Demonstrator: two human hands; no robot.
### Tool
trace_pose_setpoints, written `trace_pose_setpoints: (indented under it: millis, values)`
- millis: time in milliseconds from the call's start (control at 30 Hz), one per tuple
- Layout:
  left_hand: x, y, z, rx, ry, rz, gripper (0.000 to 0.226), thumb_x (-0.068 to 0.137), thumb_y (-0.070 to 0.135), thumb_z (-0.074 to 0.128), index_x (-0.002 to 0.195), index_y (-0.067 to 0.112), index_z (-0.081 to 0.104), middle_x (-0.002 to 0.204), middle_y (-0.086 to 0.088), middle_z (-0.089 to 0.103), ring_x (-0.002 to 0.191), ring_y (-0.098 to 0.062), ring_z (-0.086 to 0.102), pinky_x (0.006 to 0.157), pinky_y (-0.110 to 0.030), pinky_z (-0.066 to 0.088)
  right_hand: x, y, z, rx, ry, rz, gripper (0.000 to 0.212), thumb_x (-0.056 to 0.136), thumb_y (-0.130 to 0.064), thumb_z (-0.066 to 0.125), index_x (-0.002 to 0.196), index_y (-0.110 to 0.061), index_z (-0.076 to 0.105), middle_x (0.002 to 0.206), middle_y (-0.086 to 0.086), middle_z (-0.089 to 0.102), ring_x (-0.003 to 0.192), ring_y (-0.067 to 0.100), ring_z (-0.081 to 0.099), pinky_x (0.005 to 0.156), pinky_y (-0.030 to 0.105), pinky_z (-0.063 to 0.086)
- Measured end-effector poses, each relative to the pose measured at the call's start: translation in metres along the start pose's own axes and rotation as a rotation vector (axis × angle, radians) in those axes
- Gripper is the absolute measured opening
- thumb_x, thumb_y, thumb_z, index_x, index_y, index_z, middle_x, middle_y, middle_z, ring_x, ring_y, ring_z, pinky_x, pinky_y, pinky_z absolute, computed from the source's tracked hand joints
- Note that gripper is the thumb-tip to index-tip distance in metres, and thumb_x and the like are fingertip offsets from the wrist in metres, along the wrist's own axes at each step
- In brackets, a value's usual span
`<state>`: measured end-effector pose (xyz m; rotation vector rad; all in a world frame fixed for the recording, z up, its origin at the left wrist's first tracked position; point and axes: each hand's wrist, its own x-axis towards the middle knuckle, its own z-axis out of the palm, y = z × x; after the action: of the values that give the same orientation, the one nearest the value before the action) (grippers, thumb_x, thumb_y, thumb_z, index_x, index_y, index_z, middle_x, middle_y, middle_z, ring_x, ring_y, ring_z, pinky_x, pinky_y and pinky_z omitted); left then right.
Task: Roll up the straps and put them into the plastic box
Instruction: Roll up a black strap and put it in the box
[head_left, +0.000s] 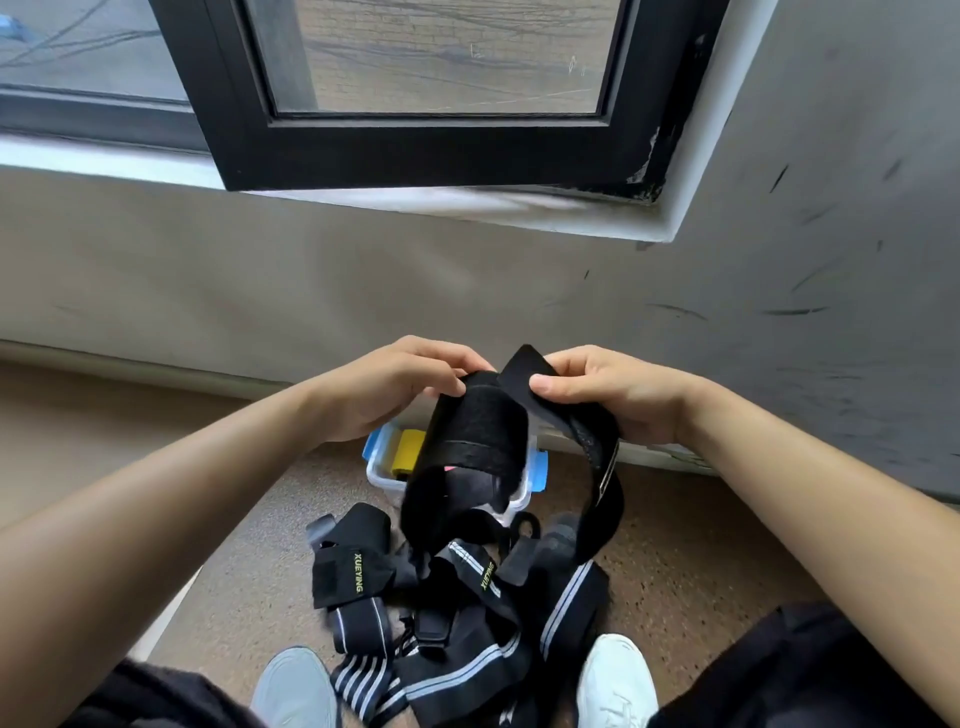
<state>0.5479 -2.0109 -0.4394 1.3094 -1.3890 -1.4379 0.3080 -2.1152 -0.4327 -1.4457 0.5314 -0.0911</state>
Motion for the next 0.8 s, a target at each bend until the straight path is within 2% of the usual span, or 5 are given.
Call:
trace_pose_setpoints:
  millis: [233,400,500,667,800]
  values:
    - [-0.005,-0.007,-0.007,0.167,0.309,0.033,0.023,0.098,0.009,0.066,0.117,0.018,0.074,0.114,-0.004,0.077,0.107,-0.012,0.069,0.093,-0.018,0.049,0.006,0.006,0.005,0.165,0.133,-0.052,0.020,0.103,-0.009,0.054,0.102,0.007,0.067,0.077,0.008,0.073,0.062,0.011,0.069,0.059,0.019,0.055]
    - [-0.013,-0.009,0.001,0.071,0.651,-0.116,0.021,0.096,0.025,0.067,0.080,0.011,0.071,0.077,-0.008,0.067,0.073,-0.019,0.060,0.063,-0.025,0.045,0.003,0.013,0.006,0.333,0.288,-0.092,0.026,0.103,-0.016,0.053,0.108,0.006,0.066,0.081,0.010,0.074,0.062,0.013,0.071,0.058,0.024,0.059]
    - [-0.016,-0.003,0.010,0.031,0.592,-0.290,0.043,0.096,0.042,0.062,0.080,0.005,0.076,0.081,-0.011,0.077,0.078,-0.025,0.065,0.068,-0.029,0.046,0.005,0.021,0.010,0.333,0.372,-0.110,0.042,0.094,-0.026,0.063,0.119,0.007,0.067,0.110,0.020,0.072,0.090,0.027,0.072,0.090,0.038,0.059]
    - [-0.018,0.007,0.025,-0.078,0.468,-0.406,0.055,0.096,0.058,0.053,0.101,0.011,0.081,0.094,-0.004,0.081,0.095,-0.018,0.075,0.088,-0.033,0.051,0.013,0.027,0.024,0.304,0.477,-0.171,0.032,0.100,-0.028,0.059,0.110,-0.001,0.073,0.103,0.016,0.075,0.086,0.024,0.072,0.084,0.035,0.058]
    - [-0.015,0.007,0.029,-0.315,0.488,-0.338,0.027,0.099,0.036,0.064,0.109,0.013,0.075,0.083,-0.001,0.078,0.082,-0.014,0.076,0.084,-0.030,0.057,0.013,0.027,0.033,0.278,0.478,-0.207,0.030,0.102,-0.025,0.055,0.111,-0.003,0.074,0.104,0.016,0.076,0.089,0.023,0.074,0.082,0.032,0.060]
